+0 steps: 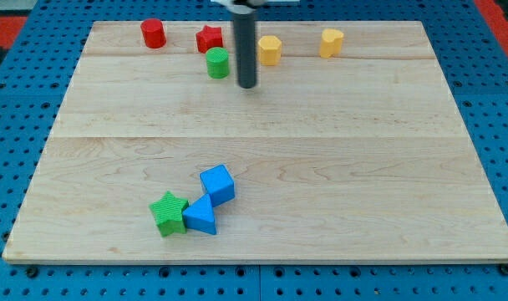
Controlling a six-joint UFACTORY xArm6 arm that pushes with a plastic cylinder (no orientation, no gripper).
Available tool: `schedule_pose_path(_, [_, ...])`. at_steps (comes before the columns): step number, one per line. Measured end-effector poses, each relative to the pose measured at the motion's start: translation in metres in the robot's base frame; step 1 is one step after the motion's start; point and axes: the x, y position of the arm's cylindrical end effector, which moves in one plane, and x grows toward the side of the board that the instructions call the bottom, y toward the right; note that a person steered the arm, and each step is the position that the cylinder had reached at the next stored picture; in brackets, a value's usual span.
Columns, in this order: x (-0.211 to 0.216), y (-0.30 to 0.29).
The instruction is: Move the yellow heart towards the top center of the board
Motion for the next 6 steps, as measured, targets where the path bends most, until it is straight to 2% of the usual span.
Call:
schedule_pose_path(2, [-0.054,0.066])
schedule_pose_path(3, [-0.041,0.109])
schedule_pose_path(5, [-0.074,0.122])
schedule_pose_path(6, [-0.105,0.122])
